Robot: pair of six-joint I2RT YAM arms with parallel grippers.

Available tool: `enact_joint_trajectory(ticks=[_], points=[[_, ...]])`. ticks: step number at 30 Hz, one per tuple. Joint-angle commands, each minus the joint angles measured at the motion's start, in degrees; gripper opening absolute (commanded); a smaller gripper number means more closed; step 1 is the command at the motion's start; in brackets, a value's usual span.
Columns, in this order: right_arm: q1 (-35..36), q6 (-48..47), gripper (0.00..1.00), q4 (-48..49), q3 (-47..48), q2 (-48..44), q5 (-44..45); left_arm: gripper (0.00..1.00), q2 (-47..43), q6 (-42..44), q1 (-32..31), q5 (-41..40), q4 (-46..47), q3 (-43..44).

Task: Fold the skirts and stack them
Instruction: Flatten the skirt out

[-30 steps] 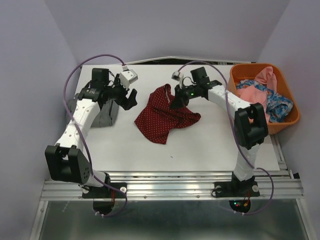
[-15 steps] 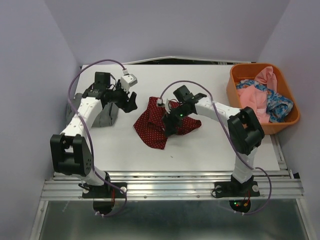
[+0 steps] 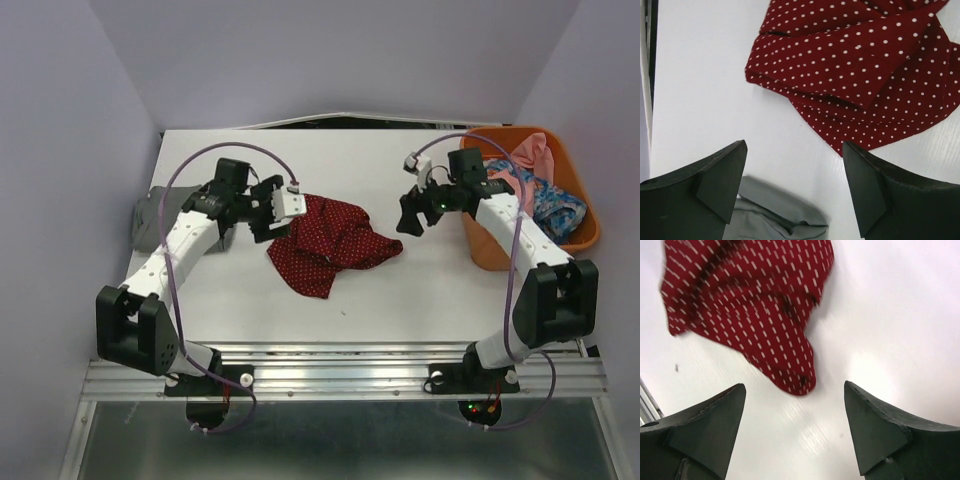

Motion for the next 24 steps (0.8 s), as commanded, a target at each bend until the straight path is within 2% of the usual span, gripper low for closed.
enact_joint_trajectory(ticks=[1,7,15,24], points=[[-3.50,-4.40,0.84,-3.79,-7.91,-1.17,5.21,0.88,-1.26,9.81,-5.68,-6.77,1.90,-4.11],[-4.92,-5.46,0.83,-0.10,-14.16,-0.03,6.09,0.88,1.37,13.15,-12.89,-11.08,4.11,-4.91],[-5.45,-1.16,0.82,6.67,-16.01,5.07,3.03,0.88,6.64,12.19,-15.71,-14.95,8.41,-4.99],[-4.40,5.79,0.80,15.10,-20.05,6.04,-1.03,0.88,7.09,12.72,-19.92,-15.38,10.17,-7.19]])
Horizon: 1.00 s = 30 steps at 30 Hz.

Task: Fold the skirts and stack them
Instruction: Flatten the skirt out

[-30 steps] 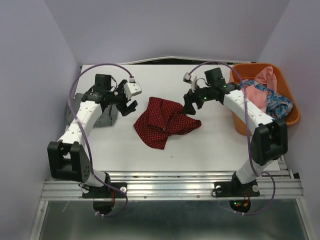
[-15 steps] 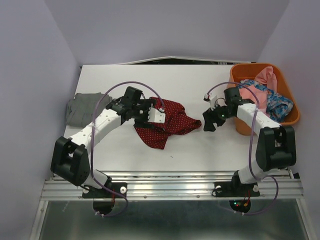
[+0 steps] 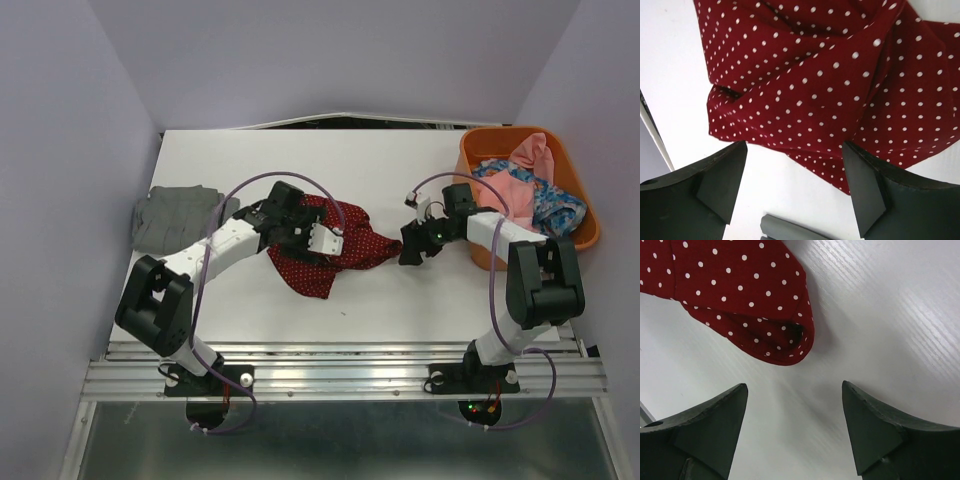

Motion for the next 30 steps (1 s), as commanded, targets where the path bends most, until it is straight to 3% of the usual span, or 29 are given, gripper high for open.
enact_joint_trajectory(ticks=[1,9,13,15,16,18,28,30], points=[[1.61,4.61,0.78,7.48,-1.80,0.35,-2.56,0.88,-0.82,0.98,-2.88,-0.35,1.88,-1.68],[4.00,6.64,0.58,12.58,-2.24,1.41,1.12,0.85,2.96,-2.36,-4.12,-2.28,1.89,0.95],[4.00,7.25,0.35,13.55,-1.98,1.23,2.89,0.80,3.22,-3.32,-4.03,-2.28,0.57,1.92],[4.00,6.91,0.24,13.64,-1.63,1.06,3.85,0.67,3.48,-5.60,-4.03,-3.76,1.18,2.70],[4.00,6.90,0.12,13.47,-1.46,0.71,4.30,0.55,3.57,-6.40,-3.85,-4.47,1.45,3.75],[4.00,6.82,0.01,13.55,-1.28,0.10,6.05,0.45,3.49,-8.33,-2.98,-5.88,2.33,4.99],[2.85,6.65,0.01,12.41,4.33,-7.02,11.94,0.00,4.54,-20.72,6.51,-6.06,-1.45,21.50],[2.24,5.42,0.01,10.13,7.06,-7.03,12.38,0.00,4.98,-22.04,7.92,-6.06,-1.54,23.70]])
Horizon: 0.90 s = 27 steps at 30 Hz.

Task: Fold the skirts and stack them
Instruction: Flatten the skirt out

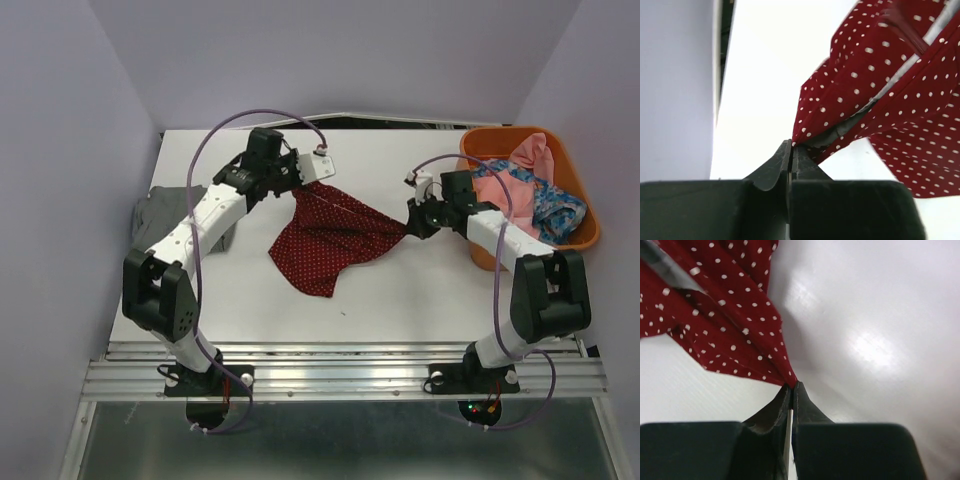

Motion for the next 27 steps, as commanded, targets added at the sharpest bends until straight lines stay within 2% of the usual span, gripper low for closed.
enact_joint_trajectory(ticks=[1,8,15,16,21,27], points=[[-1.17,-2.61,0.01,-0.58,7.94,-2.33,4.14,0.00,0.72,-6.87,3.33,-0.88,-1.14,6.33],[-1.79,-7.62,0.01,-5.77,23.14,-1.98,9.59,0.00,-1.12,-15.49,5.54,-4.83,2.27,14.77],[-2.31,-11.31,0.01,-14.12,45.55,1.18,13.03,0.00,-7.36,-19.98,6.07,-13.18,8.52,18.12],[-2.31,-12.01,0.01,-14.73,48.88,1.88,13.55,0.00,-8.06,-20.07,6.24,-16.67,9.39,18.03],[-2.31,-16.49,0.01,-18.59,54.17,3.56,15.66,0.00,-10.52,-20.24,6.59,-18.38,9.32,17.51],[-2.31,-19.05,0.01,-23.00,53.75,0.75,15.84,0.00,-14.92,-23.85,6.59,-16.97,2.91,17.51]])
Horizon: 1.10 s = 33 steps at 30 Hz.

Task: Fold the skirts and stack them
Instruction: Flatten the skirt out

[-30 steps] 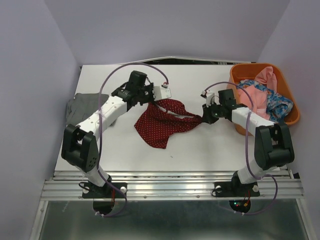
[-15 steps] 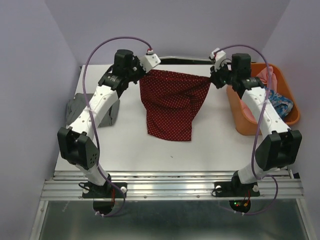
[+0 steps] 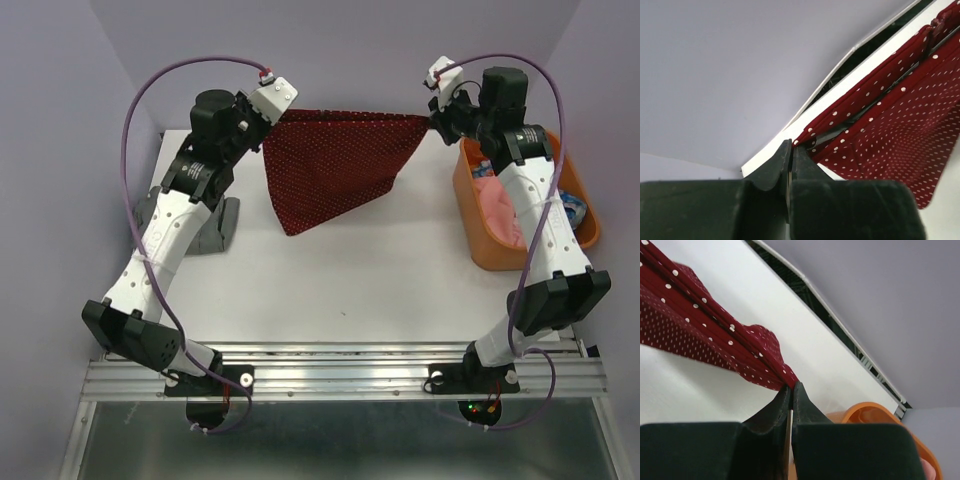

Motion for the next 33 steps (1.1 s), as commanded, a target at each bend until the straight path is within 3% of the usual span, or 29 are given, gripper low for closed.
enact_joint_trajectory(ticks=[1,12,17,22,23,26,31,33], points=[[-1.64,-4.03,0.01,-4.25,1.40,-2.20,6.44,0.00,-5.39,-2.45,1.61,-5.32,-2.65,2.43],[-1.64,-3.25,0.01,0.14,9.21,5.17,10.04,0.00,1.00,-8.86,1.61,-8.92,-8.99,10.33],[-1.64,-0.61,0.01,4.71,15.97,16.83,12.76,0.00,10.75,-11.06,1.78,-9.97,-8.37,16.91],[-1.64,3.08,0.01,9.89,33.08,29.42,17.25,0.00,27.97,-13.17,3.89,-11.03,-7.49,36.75],[-1.64,3.95,0.01,12.77,34.95,32.05,19.34,0.00,30.52,-13.18,4.94,-10.94,-6.88,44.71],[-1.64,5.10,0.01,20.93,37.17,33.30,21.64,0.00,38.71,-11.69,6.09,-11.12,-2.25,54.60],[-1.64,8.35,0.01,28.88,35.07,29.37,21.83,0.00,32.51,-8.96,6.36,-10.94,13.40,44.63],[-1.64,9.41,0.01,30.73,33.05,26.99,21.04,0.00,28.82,-9.31,6.44,-11.38,15.00,41.11]])
